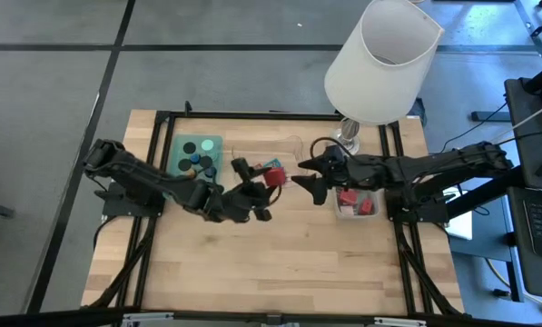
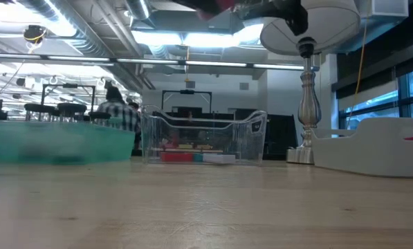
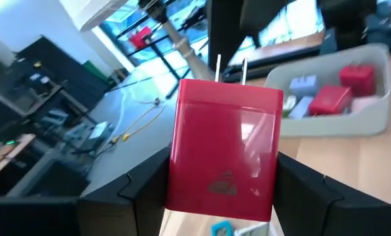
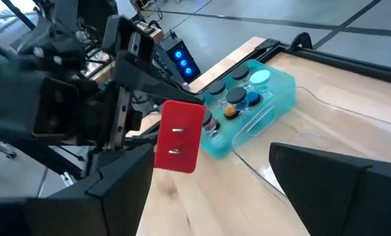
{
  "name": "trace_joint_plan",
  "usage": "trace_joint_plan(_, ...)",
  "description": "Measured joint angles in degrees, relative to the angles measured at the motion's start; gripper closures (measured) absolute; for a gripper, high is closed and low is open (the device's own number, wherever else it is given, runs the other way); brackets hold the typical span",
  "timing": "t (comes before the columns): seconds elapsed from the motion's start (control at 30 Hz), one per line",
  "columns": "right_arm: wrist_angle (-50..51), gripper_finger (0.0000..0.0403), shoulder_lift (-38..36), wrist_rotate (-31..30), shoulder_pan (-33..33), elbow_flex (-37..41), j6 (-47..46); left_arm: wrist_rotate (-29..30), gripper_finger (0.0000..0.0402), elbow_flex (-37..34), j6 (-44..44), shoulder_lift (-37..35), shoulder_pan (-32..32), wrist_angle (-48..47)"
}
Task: Pick & Place Office items
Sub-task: Put the red charger adapter into the gray bin
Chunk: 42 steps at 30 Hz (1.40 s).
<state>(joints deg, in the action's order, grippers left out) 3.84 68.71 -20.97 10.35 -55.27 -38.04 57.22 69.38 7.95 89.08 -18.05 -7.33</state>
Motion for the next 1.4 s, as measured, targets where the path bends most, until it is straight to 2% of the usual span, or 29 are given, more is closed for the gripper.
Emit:
trace_joint_plan(0.13, -0.75, 0.0096, 1.93, 0.27, -0.76, 0.0, 0.48, -4.17, 0.0181, 0.0, 0.69, 0.0, 2.18, 3.46)
trace_joint_plan(0.27, -2.33, 0.0096, 3.34, 1.76, -1.46, 0.0, 1.28, -4.39, 0.0181, -0.07, 0.54, 0.02, 3.29, 3.23)
trace_joint_plan(0.67, -4.57, 0.0096, 3.32, 5.17, -2.8, 0.02, 2.86, 2.41, 0.0181, -0.02, 2.19, 0.07, 3.67, 6.49)
trace_joint_plan(1.0, -9.19, 0.0096, 3.32, 2.1, -3.01, 0.0, 5.48, -7.28, 0.018, -0.02, 1.26, 0.07, 5.64, 11.05)
trace_joint_plan(1.27, -12.18, 0.0098, 3.32, 1.94, -3.91, 0.02, 5.97, -7.54, 0.018, -0.02, 1.35, 0.07, 5.87, 12.37)
trace_joint_plan(1.4, -12.38, 0.0118, 3.69, 1.2, -3.94, 0.0, 5.86, -7.46, 0.018, -0.02, 3.08, 0.07, 5.98, 13.54)
